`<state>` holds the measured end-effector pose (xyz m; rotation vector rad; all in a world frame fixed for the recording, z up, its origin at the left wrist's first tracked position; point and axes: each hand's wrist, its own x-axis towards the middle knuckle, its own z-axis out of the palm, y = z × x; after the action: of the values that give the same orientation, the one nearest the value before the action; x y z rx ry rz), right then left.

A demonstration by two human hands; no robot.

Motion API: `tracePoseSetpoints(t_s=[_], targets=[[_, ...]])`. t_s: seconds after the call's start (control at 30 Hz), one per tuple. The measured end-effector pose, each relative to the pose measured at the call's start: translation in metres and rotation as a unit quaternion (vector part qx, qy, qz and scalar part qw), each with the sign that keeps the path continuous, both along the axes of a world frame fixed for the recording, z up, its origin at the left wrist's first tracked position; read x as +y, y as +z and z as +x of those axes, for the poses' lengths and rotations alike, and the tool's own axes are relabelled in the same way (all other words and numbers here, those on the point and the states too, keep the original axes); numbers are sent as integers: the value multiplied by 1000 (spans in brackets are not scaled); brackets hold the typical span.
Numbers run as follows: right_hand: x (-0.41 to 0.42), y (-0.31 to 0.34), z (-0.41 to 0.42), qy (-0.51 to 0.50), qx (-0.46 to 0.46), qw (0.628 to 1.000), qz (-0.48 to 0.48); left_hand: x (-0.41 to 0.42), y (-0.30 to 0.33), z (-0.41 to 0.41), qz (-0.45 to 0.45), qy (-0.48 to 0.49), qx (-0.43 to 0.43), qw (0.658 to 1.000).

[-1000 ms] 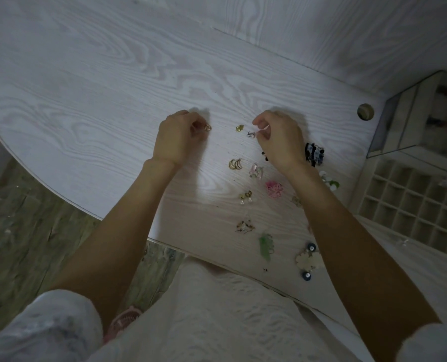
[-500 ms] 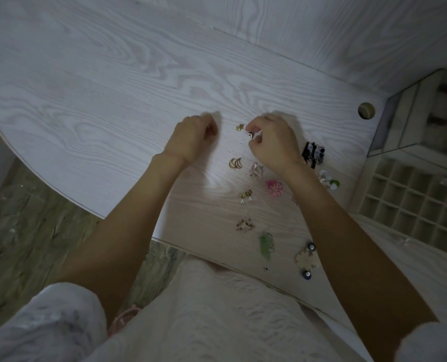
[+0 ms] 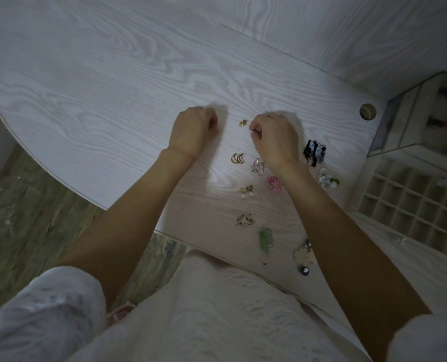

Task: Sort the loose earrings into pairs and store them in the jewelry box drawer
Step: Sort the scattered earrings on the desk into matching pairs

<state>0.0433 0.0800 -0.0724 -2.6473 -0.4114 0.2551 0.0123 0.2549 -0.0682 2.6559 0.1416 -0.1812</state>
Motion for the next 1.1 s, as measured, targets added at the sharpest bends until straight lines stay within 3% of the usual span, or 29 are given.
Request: tracePoseSetpoints(t_s=[0.2,0.37,0.7,0.93,1.1], targets=[[7,13,-15,-14,23,997,77,0,0,-19,-44,17,27,999],[3,17,-61,-27,73,985,155,-21,-5,-69,-63,-51,3,997],[9,4,-89,35,54,995,73,-39,-11,-109,-129,96,-7,987],[-2,4,-92,66,12,996,64,-52,-16,-128,-159,157,-92,970],[-4,5,-93,69,7,997,41,-59,-14,-143,-173,191,-99,961]])
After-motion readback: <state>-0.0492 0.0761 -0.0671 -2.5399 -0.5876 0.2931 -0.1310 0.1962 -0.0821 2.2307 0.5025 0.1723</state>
